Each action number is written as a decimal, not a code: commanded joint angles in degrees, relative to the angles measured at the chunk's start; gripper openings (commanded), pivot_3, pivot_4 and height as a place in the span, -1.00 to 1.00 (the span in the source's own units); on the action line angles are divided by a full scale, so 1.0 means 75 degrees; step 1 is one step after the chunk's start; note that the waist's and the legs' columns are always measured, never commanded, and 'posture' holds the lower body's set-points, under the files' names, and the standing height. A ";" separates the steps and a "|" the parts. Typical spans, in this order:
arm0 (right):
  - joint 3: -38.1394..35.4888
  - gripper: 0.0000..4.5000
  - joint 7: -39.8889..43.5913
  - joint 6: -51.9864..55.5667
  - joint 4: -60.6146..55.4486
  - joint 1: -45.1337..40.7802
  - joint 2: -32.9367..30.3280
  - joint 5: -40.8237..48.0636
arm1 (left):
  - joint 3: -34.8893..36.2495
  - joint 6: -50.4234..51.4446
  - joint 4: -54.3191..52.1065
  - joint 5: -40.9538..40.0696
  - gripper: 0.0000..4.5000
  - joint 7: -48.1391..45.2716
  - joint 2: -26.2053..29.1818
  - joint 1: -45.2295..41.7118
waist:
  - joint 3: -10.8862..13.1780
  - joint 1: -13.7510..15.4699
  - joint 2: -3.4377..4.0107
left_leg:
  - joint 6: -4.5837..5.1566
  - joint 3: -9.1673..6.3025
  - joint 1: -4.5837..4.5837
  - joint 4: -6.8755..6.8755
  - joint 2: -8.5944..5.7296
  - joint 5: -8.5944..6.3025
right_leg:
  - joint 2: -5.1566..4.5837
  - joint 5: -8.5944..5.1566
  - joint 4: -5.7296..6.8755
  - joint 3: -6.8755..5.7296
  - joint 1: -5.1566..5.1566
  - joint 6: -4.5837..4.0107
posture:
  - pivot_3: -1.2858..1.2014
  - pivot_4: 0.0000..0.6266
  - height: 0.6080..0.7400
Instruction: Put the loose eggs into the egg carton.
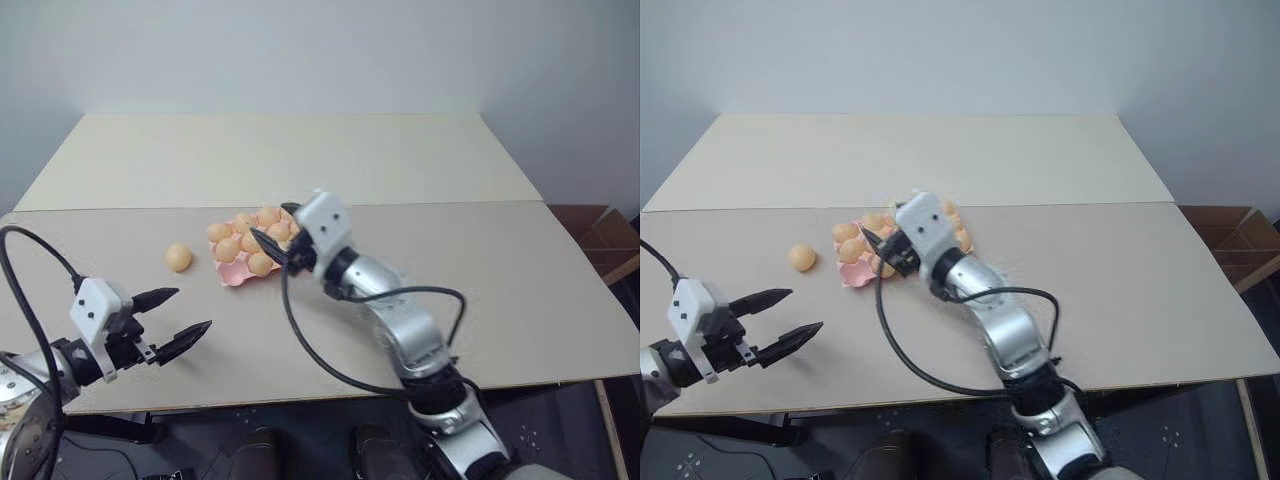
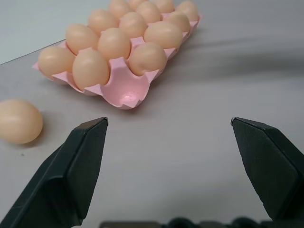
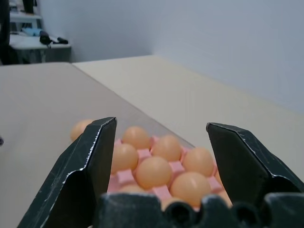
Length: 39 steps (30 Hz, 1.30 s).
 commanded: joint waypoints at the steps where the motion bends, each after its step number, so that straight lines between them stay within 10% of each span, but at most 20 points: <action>1: -0.0401 0.59 0.0594 0.0472 -0.1308 0.0442 -0.0724 0.0532 | 0.0228 -0.0024 -0.0173 0.0096 1.00 0.0295 -0.0105 0.0210 | -0.0001 -0.0004 -0.0003 | 0.0000 0.0003 0.0002 0.0000 0.0001 0.0000 | 0.0002 0.0000 0.0000 0.0000 0.0001 0.0000 | 0.03 -0.52 1.00; 11: -0.1217 0.59 0.1547 0.1554 -0.2998 0.1439 -0.2475 0.1986 | 0.0122 0.0141 -0.0091 0.0600 1.00 0.1769 -0.0561 -0.0294 | -0.0002 0.0019 -0.0010 | 0.0001 0.0013 0.0016 0.0000 -0.0001 0.0001 | 0.0009 -0.0001 -0.0006 0.0004 0.0012 -0.0001 | 0.03 -0.52 1.00; 39: -0.1074 0.59 0.1963 0.1428 -0.2494 0.0387 -0.3036 0.2869 | -0.1111 0.2721 0.0686 0.1371 1.00 0.3982 -0.0549 -0.3068 | 0.0004 0.0190 -0.0030 | 0.0002 0.0008 0.0004 0.0005 -0.0013 0.0001 | 0.0010 0.0002 -0.0005 0.0006 0.0009 0.0009 | 0.03 -0.52 1.00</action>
